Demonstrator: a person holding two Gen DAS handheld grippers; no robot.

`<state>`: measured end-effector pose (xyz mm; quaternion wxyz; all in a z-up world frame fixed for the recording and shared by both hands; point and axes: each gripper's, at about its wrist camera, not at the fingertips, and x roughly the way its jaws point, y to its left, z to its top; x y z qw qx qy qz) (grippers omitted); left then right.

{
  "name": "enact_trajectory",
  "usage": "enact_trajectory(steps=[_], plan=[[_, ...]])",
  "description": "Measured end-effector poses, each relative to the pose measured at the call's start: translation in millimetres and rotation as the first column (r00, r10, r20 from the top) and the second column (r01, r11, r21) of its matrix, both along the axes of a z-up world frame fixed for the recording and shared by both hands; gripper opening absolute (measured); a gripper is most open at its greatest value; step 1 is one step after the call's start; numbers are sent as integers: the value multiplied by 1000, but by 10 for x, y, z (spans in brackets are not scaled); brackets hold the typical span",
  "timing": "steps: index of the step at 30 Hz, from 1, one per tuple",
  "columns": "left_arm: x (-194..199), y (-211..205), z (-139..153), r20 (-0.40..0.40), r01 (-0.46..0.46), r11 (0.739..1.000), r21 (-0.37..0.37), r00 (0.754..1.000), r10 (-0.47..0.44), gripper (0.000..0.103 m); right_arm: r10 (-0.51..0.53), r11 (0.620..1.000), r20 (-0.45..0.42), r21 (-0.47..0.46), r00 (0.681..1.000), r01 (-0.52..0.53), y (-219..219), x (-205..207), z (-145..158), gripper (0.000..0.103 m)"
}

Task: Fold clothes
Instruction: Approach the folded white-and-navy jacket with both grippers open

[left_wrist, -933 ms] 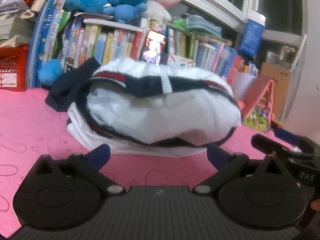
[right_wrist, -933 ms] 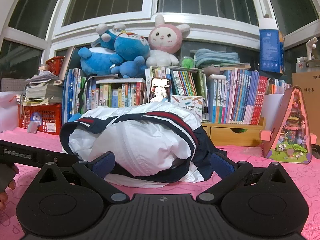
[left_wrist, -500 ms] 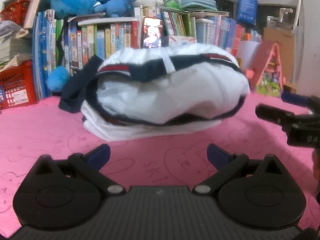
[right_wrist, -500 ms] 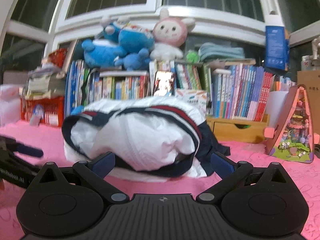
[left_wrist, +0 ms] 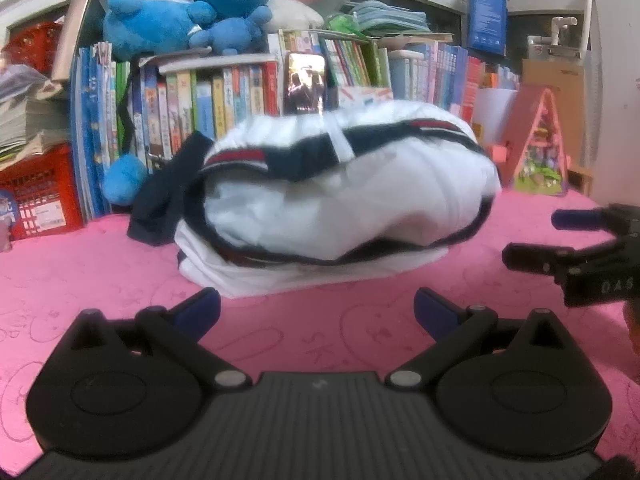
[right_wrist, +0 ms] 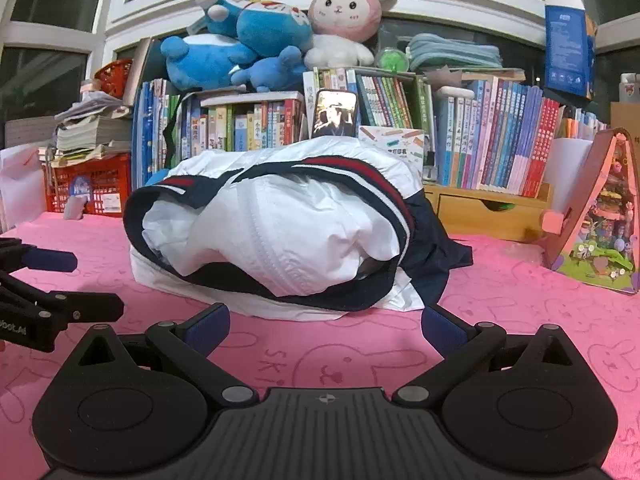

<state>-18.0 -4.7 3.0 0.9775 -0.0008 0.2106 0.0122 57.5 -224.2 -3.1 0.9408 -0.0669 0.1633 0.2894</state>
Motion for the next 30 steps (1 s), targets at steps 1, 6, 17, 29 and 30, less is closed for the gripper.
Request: enact_trajectory(steps=[1,6,17,29,30], plan=[[2,4,-3,-2,0,1000,-4,1000,0,103,6,1000,0,-6,1000,-6,8,-6,-4,103],[11,27,-16,-12,27,999,-30,1000,-28,103,74,996,24,-46,997,-73,65,-42,11,103],[38,69,-41,-38,14,998,-64,999,-16,99,129,984,33,-129,991,-123,97,-21,-27,103],[29,32,-32,-29,13,999,-40,999,-14,103,109,991,1,-78,994,-109,45,0,-12,103],[30,30,-32,-28,11,999,-39,1000,-12,103,113,990,6,-82,994,-112,50,-12,-13,103]])
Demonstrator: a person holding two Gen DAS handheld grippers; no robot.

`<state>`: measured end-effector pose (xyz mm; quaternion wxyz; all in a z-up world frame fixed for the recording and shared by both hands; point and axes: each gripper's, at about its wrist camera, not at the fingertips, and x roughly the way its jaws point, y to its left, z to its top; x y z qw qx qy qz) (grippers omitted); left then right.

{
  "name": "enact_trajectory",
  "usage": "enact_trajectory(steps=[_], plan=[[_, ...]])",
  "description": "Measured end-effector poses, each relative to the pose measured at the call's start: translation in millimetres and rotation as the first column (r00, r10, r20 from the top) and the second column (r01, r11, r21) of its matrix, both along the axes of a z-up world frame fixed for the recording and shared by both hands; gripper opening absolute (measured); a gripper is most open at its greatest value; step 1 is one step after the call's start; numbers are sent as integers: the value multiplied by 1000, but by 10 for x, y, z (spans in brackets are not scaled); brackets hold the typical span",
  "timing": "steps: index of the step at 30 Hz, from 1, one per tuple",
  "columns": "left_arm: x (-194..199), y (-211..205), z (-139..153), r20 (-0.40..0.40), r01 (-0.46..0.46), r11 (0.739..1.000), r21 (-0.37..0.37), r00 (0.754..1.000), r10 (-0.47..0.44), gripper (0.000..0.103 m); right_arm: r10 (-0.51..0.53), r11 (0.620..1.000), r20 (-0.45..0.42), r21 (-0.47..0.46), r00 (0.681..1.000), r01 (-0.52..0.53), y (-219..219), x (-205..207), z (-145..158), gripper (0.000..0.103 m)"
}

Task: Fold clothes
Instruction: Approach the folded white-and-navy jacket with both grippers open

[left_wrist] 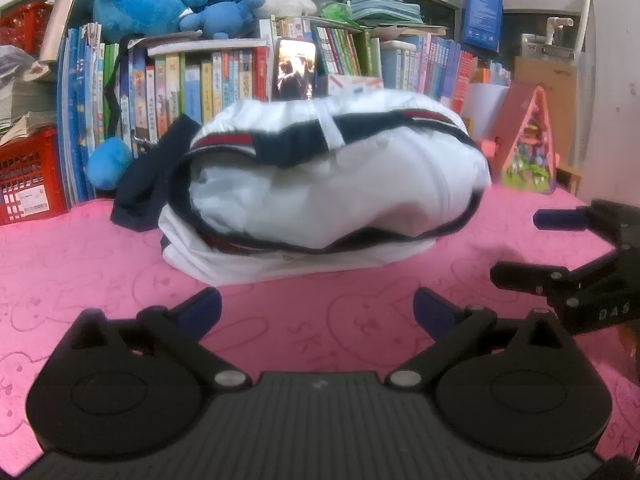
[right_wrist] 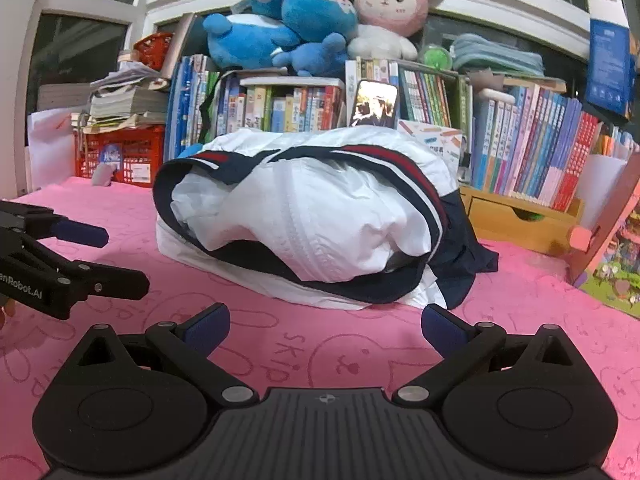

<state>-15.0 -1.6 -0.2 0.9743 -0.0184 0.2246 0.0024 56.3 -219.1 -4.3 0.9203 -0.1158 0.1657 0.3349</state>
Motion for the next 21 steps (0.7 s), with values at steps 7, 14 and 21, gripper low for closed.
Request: enact_trajectory(steps=[7,14,21], plan=[[-1,-16,1,3,-5,1000,11,1000,5,103,10,1000,23,-4,1000,-10,8,-34,5,103],[-3,-14,0,3,-9,1000,12,1000,9,103,9,1000,29,-9,1000,-9,11,-39,6,103],[-2,-31,-4,4,-15,1000,24,1000,15,103,19,1000,53,-25,998,-18,38,-88,-2,103]])
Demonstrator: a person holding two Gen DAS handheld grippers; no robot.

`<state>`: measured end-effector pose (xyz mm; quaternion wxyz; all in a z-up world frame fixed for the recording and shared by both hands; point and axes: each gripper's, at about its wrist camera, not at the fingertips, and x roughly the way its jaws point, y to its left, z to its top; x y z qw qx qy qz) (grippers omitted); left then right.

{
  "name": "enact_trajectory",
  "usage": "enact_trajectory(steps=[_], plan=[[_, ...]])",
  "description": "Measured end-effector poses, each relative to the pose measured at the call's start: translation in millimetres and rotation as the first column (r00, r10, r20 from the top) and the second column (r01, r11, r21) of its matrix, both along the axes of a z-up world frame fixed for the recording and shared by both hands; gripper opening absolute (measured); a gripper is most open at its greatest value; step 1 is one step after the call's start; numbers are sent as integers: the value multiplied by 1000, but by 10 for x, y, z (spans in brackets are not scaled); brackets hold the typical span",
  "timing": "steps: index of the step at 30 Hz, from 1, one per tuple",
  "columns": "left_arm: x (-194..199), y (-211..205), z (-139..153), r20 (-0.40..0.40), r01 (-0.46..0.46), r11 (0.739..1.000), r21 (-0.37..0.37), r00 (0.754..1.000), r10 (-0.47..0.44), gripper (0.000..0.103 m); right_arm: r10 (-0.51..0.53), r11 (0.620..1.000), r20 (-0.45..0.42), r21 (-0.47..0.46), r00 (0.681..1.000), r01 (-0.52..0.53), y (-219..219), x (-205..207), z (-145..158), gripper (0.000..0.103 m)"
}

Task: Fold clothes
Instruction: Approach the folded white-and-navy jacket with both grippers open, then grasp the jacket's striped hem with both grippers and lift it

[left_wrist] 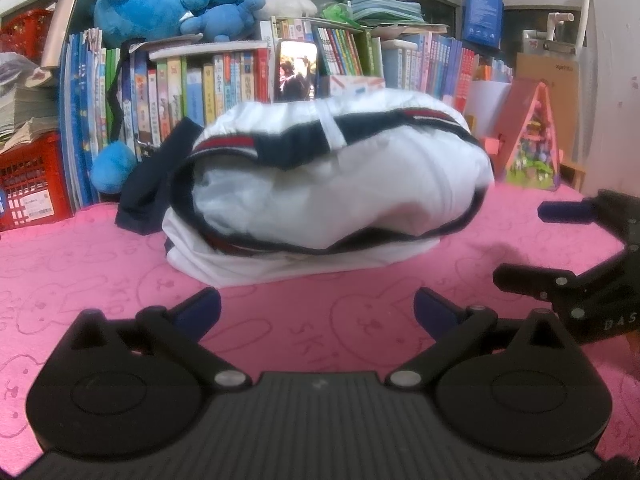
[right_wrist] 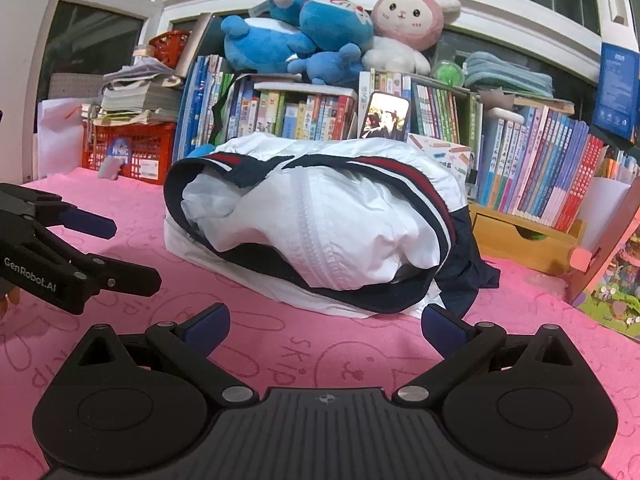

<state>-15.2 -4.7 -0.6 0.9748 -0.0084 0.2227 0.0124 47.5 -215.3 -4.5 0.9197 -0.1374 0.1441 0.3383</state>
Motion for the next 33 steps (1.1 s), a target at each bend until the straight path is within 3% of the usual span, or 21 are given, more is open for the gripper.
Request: enact_trajectory(steps=[15,18,20,22,25,27,31,33], plan=[[24,4,2,-16,4,1000,1,1000,-4,103,-58,998,7,34,998,57,-69,0,17,100],[91,93,70,-14,-2,1000,-2,1000,2,103,-53,998,-32,34,998,54,-83,91,20,99],[160,181,175,10,-43,999,20,999,43,103,-79,997,-2,9,997,79,-62,153,63,98],[256,291,279,41,-77,997,25,996,76,103,-105,994,22,-3,994,105,-46,225,119,82],[447,417,343,62,-112,993,28,992,110,103,-134,991,12,3,991,134,-11,445,209,77],[554,469,354,60,-123,992,31,991,121,103,-161,987,-2,2,987,161,15,619,256,66],[756,541,295,54,-143,988,56,989,140,103,-204,976,42,83,978,200,-44,698,393,63],[929,559,209,18,-161,982,96,987,160,103,-202,978,104,64,974,196,31,683,422,63]])
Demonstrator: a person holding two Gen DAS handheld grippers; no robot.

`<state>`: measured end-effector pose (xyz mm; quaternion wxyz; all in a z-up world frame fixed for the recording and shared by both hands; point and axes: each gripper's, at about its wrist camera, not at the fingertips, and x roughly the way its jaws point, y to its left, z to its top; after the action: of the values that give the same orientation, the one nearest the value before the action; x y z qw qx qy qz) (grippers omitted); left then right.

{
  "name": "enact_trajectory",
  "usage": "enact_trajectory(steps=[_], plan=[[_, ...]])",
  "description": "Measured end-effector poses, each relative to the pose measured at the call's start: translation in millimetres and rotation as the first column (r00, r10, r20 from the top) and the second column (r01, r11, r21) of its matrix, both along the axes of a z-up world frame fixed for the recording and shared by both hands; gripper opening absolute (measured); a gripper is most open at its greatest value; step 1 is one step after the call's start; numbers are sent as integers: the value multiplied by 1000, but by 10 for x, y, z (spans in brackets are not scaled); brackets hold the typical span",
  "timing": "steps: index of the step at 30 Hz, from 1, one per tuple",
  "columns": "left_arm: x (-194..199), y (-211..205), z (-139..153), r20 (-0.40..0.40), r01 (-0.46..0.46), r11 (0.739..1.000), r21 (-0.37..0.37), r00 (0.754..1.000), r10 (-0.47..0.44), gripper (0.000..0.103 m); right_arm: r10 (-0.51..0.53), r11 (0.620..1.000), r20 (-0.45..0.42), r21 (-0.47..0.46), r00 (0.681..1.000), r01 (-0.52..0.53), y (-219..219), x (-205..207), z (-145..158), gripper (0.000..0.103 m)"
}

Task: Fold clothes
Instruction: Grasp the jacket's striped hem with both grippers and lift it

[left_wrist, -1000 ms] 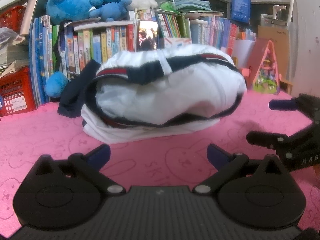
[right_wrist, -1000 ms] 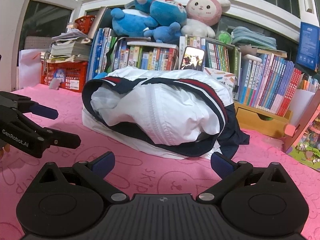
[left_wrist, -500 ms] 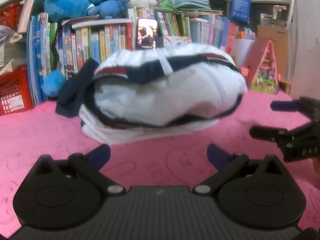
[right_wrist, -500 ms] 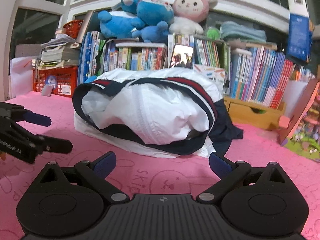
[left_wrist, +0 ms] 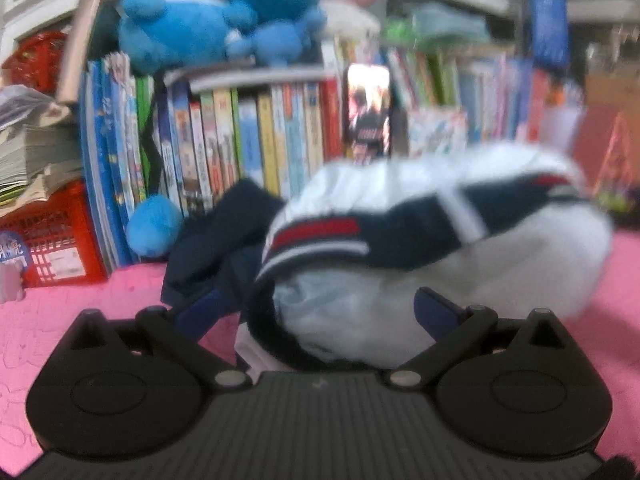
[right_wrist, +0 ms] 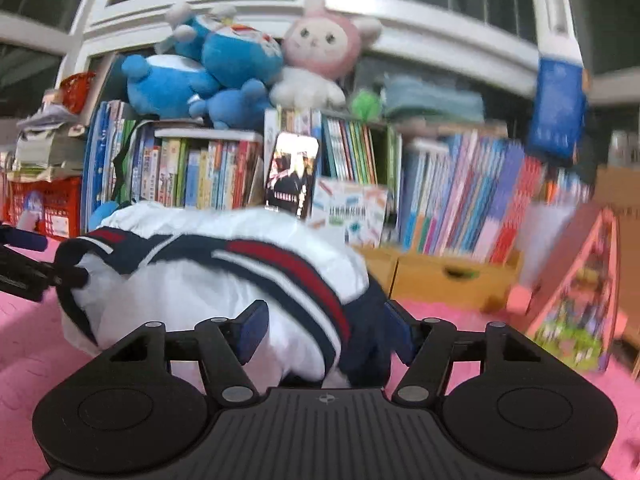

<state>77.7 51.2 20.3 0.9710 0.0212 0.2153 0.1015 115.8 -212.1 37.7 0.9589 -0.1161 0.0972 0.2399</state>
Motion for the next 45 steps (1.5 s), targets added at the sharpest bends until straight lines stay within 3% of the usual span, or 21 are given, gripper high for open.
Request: enact_trajectory(steps=[2,7,10,12,15,19,23,25,27,31,34,35,37,38,39,41,42,43,45], plan=[[167,17,-93,-35,-33,999,36,999,34,103,15,996,45,-83,999,-11,185,10,-19,63],[335,114,-174,9,-189,980,56,982,188,103,32,979,153,-202,988,0,609,87,-42,67],[359,196,-205,27,-283,949,143,959,282,103,-77,941,185,-311,980,133,825,377,-149,64],[319,287,-209,43,-325,932,164,946,322,103,-172,927,193,-301,966,225,766,547,-178,64],[149,411,-139,68,-313,943,115,949,307,103,-267,928,210,-206,941,309,472,572,-98,65],[-203,280,20,164,-296,952,73,945,282,103,-197,973,212,-74,957,217,43,234,102,65],[-668,214,323,268,-254,967,-19,931,249,103,-152,987,247,-10,957,159,-346,-145,279,69],[-911,188,486,302,-232,971,-54,923,238,103,-100,994,156,55,983,92,-555,-228,362,69],[-1096,119,630,330,-232,972,-40,915,232,103,-46,990,47,133,998,39,-718,-252,421,69],[-1478,-32,765,341,-237,971,23,915,215,103,61,966,-135,257,989,-24,-977,-338,466,68],[-1722,-138,654,284,-226,971,81,939,195,103,78,981,-225,189,971,-35,-1049,-518,417,60],[-1757,-155,542,237,-223,971,87,951,197,103,77,988,-270,151,960,-36,-1045,-561,374,51],[-1692,-114,306,121,-212,975,64,972,203,103,80,997,-423,43,903,-68,-957,-583,164,37],[-1568,-41,242,75,-210,977,40,976,207,103,57,997,-415,-16,908,-70,-878,-519,136,34],[-1447,34,202,41,-211,977,19,977,210,103,33,995,-397,-74,917,-68,-794,-447,117,34],[-1315,85,446,137,-223,974,39,967,216,103,-12,980,-357,-191,934,-60,-628,-302,79,33],[-1360,-32,639,237,-236,968,90,949,210,103,-54,976,-69,-217,996,38,-540,-436,276,39],[-1410,-151,824,331,-253,958,139,923,196,103,-91,968,253,-206,963,146,-451,-591,495,43],[-1540,-336,1035,444,-278,938,205,881,164,103,-118,986,411,-63,904,157,-523,-835,793,45]])
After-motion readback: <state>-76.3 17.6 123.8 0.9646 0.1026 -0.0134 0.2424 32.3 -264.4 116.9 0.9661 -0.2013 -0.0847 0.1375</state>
